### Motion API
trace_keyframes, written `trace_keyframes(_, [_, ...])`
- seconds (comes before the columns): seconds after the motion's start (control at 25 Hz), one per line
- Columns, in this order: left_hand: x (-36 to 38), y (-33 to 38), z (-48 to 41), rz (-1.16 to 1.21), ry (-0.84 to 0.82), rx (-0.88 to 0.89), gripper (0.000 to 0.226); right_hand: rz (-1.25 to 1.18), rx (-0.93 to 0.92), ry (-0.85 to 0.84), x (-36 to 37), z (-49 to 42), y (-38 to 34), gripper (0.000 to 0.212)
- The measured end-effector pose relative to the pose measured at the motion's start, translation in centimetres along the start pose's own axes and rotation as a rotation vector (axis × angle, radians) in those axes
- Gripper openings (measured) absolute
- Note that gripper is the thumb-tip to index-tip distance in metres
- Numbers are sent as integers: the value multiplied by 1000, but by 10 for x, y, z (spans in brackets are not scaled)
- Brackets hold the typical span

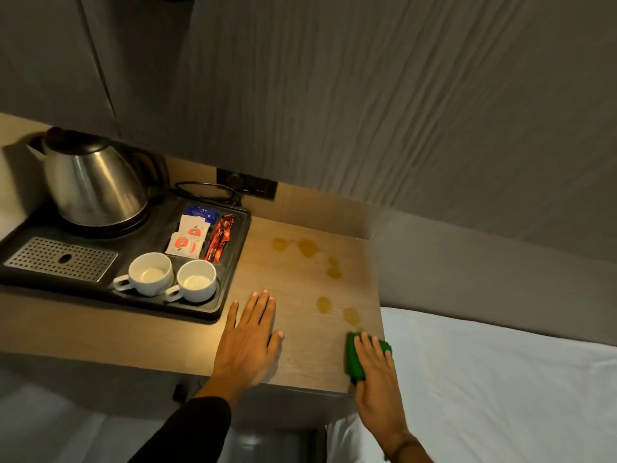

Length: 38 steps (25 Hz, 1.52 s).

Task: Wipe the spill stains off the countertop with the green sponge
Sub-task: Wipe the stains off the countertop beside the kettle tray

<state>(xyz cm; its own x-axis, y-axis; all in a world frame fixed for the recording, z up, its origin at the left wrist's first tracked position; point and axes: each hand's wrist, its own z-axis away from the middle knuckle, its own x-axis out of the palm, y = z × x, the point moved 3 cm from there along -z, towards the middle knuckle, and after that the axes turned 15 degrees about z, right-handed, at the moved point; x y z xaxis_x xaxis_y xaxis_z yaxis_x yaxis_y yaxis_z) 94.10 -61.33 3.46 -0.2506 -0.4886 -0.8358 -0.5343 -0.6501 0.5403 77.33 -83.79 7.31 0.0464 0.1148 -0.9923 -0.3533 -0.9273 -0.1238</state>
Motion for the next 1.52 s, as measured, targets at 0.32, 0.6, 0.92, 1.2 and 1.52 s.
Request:
trace_keyframes(0.32, [2,-3,-2,5,30,-12,72,-10,-211,-44,6,-6,13,92])
trace_keyframes(0.6, [1,-2,2,0,54,-19,71,-44,-207,-24,-3,-70,-28,86])
trace_keyframes(0.92, [2,-1,0,9,52,-32,70,-77,-154,2,-16,-113,-28,77])
trace_keyframes(1.2, [1,0,-1,33,57,-24,71,-52,-322,13,-7,-97,35,83])
trace_keyframes(1.52, [2,-1,-1,32,66,-42,71,-49,-461,-44,6,-115,21,93])
